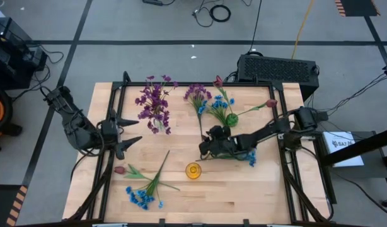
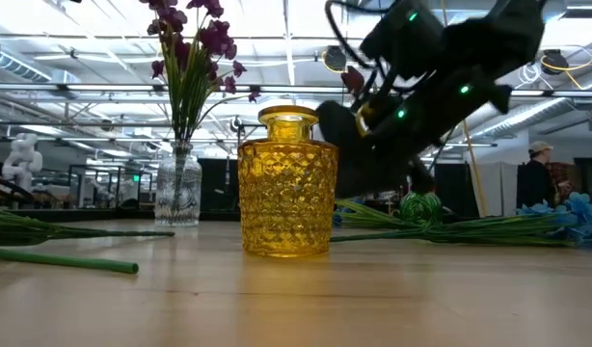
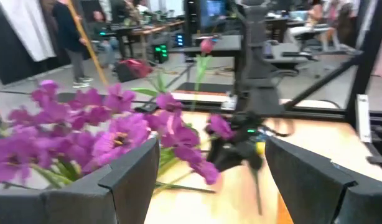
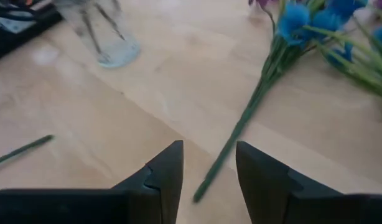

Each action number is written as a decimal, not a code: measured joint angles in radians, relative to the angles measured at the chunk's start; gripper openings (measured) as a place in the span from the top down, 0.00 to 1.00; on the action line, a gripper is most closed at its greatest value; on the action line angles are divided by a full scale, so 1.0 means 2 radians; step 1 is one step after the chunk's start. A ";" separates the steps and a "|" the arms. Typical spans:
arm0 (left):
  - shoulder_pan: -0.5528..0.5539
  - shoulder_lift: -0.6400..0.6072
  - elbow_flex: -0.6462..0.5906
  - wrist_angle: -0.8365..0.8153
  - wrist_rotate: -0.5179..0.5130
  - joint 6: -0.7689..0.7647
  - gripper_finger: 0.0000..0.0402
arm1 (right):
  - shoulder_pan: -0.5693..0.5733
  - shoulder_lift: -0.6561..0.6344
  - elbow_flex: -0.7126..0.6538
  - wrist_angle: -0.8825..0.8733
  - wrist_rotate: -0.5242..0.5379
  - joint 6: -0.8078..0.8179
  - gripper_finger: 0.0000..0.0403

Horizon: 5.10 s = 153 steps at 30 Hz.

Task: Sort flowers into vase by color
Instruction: Put the violet flowers into the transparent vase

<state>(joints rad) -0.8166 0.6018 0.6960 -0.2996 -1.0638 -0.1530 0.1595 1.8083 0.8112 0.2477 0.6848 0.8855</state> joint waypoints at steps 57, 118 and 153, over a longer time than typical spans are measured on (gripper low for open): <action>-0.022 0.042 0.000 -0.005 0.010 -0.064 0.26 | -0.026 0.117 0.099 -0.130 0.006 -0.070 0.98; 0.016 0.184 0.000 0.467 0.087 0.222 0.26 | 0.244 -0.230 0.098 0.098 0.193 -0.400 1.00; 0.045 0.357 0.140 0.501 0.166 0.237 0.26 | 0.160 -0.019 0.098 0.429 -0.097 -0.499 1.00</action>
<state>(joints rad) -0.7269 1.3151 0.9768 0.7025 -0.7322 0.3216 0.4786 1.7710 1.0069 1.1053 0.4914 -0.1131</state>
